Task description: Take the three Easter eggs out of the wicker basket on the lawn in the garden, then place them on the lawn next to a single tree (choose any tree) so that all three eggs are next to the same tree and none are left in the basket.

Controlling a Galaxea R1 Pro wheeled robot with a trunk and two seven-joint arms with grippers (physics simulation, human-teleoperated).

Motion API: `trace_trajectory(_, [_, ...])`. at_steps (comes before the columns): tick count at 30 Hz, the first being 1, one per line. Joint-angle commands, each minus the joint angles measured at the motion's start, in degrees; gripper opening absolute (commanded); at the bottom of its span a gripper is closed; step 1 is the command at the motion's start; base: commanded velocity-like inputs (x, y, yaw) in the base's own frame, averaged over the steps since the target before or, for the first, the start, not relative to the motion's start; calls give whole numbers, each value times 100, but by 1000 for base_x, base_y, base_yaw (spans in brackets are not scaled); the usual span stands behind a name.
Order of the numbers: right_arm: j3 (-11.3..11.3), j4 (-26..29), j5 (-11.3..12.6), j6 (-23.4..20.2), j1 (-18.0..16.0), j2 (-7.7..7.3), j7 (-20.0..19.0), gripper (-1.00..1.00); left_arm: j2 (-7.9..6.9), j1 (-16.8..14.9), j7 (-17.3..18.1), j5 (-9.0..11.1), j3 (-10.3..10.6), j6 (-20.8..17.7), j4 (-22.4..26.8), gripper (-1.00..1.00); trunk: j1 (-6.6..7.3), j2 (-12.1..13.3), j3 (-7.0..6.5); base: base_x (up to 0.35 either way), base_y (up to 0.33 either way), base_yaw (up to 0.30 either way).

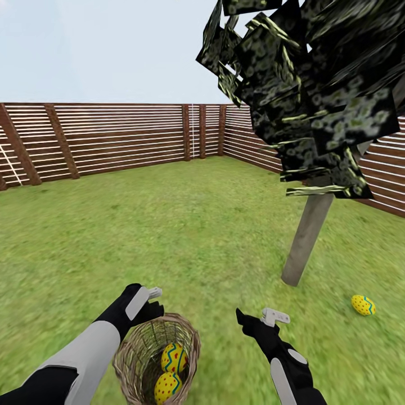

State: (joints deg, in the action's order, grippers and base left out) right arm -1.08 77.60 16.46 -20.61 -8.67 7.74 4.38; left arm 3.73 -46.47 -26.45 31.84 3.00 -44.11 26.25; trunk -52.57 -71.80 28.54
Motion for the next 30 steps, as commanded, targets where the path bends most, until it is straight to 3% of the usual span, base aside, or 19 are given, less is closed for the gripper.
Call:
trace_trajectory(1, [-7,7,59,-22,-3,-1,46,100,-4,-3,-49,59,32,-12,7,100,-23,-45,25,0,0,0])
trace_trajectory(30, [-7,-35,59,-22,-3,-1,46,100,-4,4,-45,55,77,-2,12,100,-660,-1209,545,0,0,0])
